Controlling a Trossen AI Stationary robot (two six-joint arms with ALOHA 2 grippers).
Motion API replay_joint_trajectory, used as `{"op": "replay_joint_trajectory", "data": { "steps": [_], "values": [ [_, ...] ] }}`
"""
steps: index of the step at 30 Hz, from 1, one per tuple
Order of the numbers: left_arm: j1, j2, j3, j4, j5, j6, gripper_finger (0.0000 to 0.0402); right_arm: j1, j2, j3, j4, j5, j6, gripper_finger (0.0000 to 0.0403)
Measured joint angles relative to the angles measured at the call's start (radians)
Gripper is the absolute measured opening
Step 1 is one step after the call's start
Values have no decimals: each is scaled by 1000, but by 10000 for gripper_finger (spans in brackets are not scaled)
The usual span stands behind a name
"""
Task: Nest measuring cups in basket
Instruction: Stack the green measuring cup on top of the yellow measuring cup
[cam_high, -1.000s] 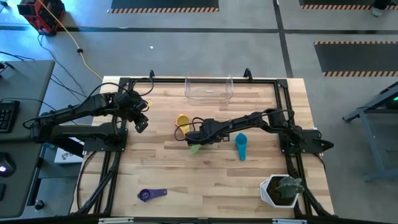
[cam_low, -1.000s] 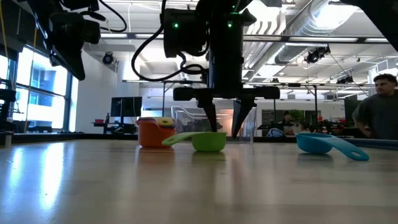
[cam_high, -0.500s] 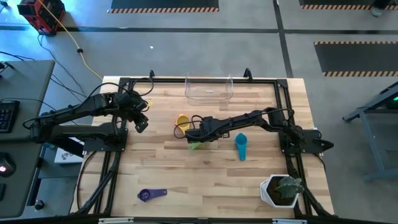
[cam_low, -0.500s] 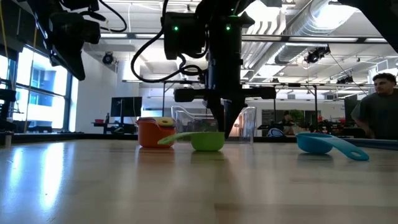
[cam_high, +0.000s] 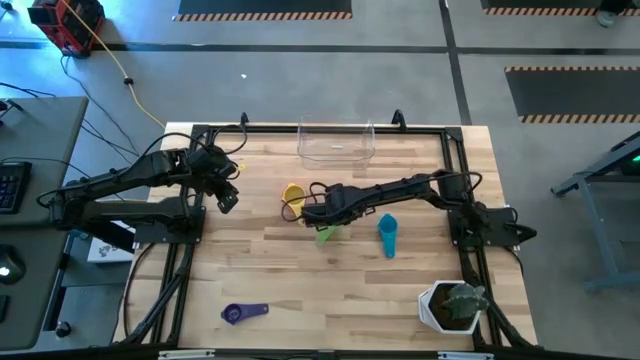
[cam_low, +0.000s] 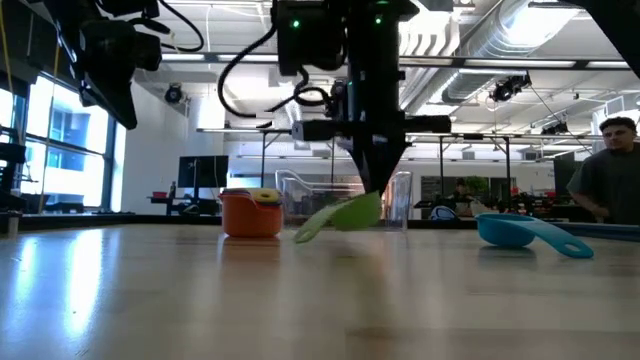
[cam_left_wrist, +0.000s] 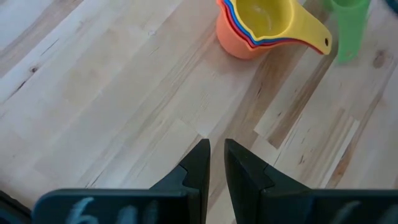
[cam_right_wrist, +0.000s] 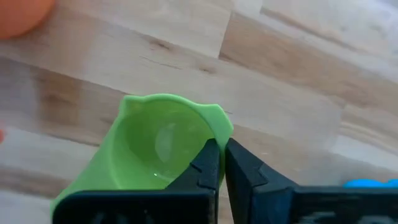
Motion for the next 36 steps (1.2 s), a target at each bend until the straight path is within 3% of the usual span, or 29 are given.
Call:
{"op": "replay_joint_trajectory", "data": {
  "steps": [14, 21, 28, 36],
  "values": [
    [0, 0, 0, 1, 0, -29, 37, -70, -143, 0, 19, 0, -360, 0],
    [0, 0, 0, 2, 0, -30, 37, -123, -187, 0, 184, -12, -647, 0],
    [0, 0, 0, 5, 0, -108, 37, -191, -186, 0, 460, -161, -979, 0],
    [0, 0, 0, 5, 0, -216, 37, -248, -164, 1, 632, -292, -1228, 0]
  ]
}}
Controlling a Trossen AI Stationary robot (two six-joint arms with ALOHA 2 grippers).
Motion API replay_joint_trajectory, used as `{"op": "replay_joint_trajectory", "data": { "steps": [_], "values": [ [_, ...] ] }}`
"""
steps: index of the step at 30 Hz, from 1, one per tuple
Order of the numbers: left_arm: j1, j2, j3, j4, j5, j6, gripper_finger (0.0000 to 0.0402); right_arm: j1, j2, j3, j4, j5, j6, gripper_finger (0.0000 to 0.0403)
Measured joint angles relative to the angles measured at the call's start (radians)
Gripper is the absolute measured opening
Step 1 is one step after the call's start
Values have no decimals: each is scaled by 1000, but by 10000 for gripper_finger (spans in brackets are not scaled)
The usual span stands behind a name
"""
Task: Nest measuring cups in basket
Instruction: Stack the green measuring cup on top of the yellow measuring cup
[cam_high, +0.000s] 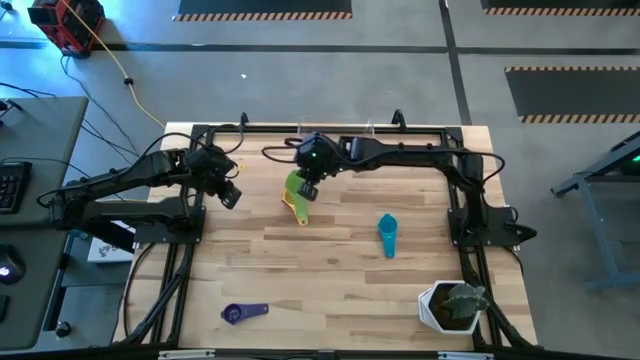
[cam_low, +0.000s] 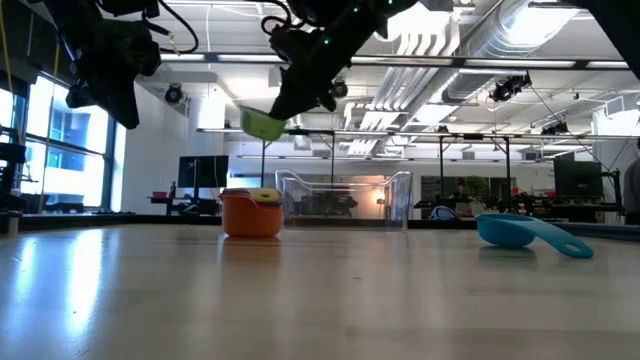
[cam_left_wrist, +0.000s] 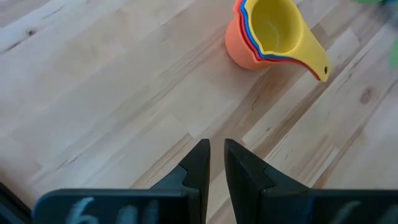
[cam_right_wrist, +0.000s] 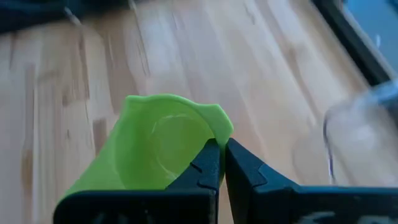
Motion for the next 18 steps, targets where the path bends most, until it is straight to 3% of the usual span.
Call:
{"op": "replay_joint_trajectory", "data": {
  "steps": [7, 18],
  "values": [
    [0, 0, 0, 0, 0, -60, 37, -29, 69, -1, 76, -103, -107, 0],
    [0, 0, 0, 2, 0, -77, 37, -52, 122, -1, 74, -210, -126, 0]
  ]
}}
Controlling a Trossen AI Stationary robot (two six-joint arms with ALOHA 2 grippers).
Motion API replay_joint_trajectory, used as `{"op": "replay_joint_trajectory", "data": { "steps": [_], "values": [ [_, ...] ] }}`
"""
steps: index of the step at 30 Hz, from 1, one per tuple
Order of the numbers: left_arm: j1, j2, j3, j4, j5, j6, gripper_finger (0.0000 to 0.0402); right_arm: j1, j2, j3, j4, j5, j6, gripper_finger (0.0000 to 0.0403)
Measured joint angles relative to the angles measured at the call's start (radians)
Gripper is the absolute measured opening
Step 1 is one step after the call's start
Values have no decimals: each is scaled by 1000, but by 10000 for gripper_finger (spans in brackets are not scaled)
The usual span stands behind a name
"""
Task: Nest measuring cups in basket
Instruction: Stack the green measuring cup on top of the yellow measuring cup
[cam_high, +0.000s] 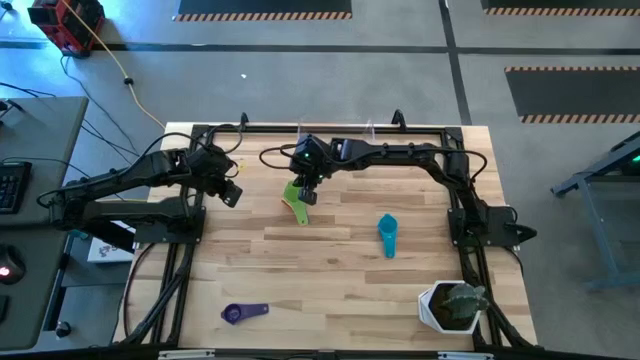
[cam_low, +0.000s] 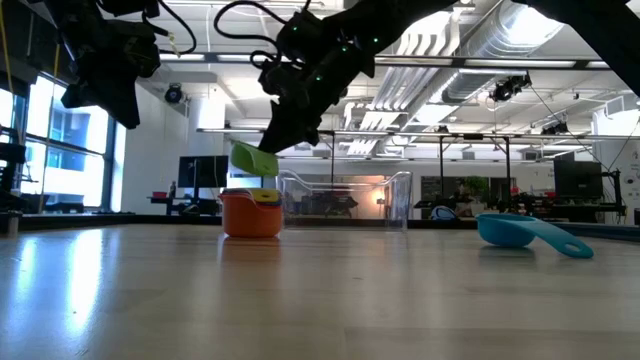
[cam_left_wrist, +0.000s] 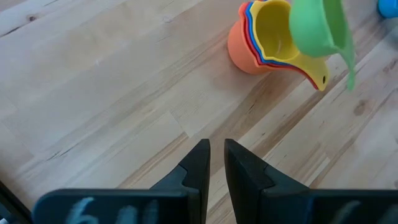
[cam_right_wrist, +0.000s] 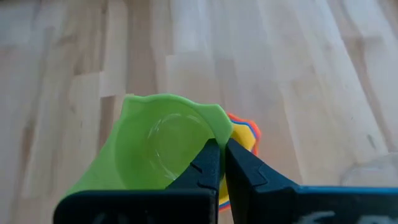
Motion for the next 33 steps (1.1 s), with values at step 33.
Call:
{"op": "replay_joint_trajectory", "data": {
  "steps": [33],
  "values": [
    [0, 0, 0, 5, 0, -34, 37, -4, 39, 0, 1, -1, -9, 22]
  ]
}}
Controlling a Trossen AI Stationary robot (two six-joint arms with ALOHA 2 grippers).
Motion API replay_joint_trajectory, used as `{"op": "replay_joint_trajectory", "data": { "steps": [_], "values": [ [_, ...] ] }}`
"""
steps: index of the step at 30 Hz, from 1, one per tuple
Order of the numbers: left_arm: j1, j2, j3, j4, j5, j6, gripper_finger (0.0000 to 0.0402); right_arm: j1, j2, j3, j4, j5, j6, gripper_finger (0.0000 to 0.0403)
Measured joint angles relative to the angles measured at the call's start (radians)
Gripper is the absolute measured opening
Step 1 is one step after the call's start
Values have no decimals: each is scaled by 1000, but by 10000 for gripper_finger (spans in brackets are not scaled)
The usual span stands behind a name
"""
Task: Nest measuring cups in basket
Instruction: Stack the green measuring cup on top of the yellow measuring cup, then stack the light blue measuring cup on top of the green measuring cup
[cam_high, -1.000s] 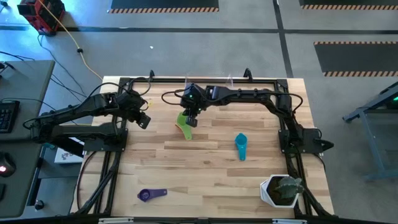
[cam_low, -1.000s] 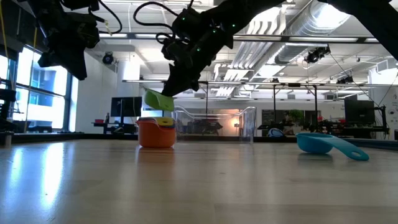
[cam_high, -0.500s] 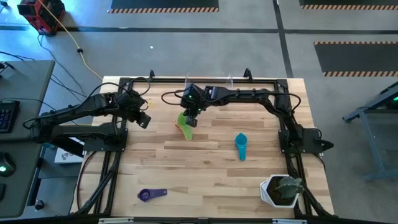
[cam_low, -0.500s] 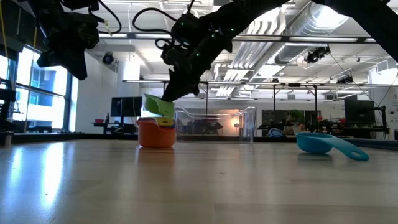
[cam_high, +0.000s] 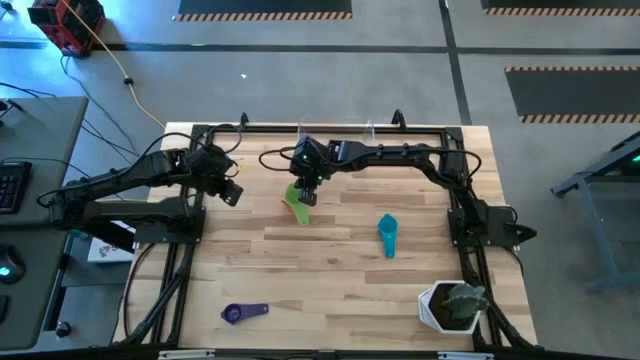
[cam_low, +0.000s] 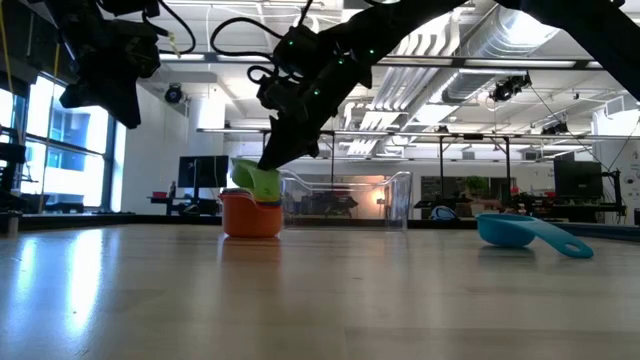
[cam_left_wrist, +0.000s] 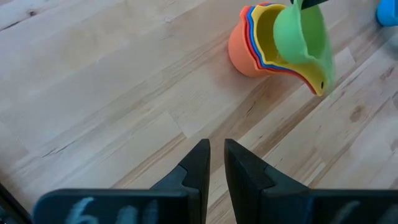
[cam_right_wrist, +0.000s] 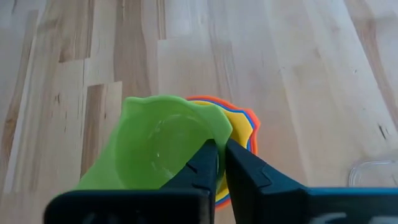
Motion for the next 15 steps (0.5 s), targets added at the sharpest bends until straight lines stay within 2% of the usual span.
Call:
{"op": "replay_joint_trajectory", "data": {
  "steps": [8, 15],
  "values": [
    [0, 0, 0, 0, 0, 0, 37, 1, 0, 0, 1, 8, -2, 74],
    [0, 0, 0, 0, 0, 0, 37, 1, -18, 0, -54, 29, 63, 87]
  ]
}}
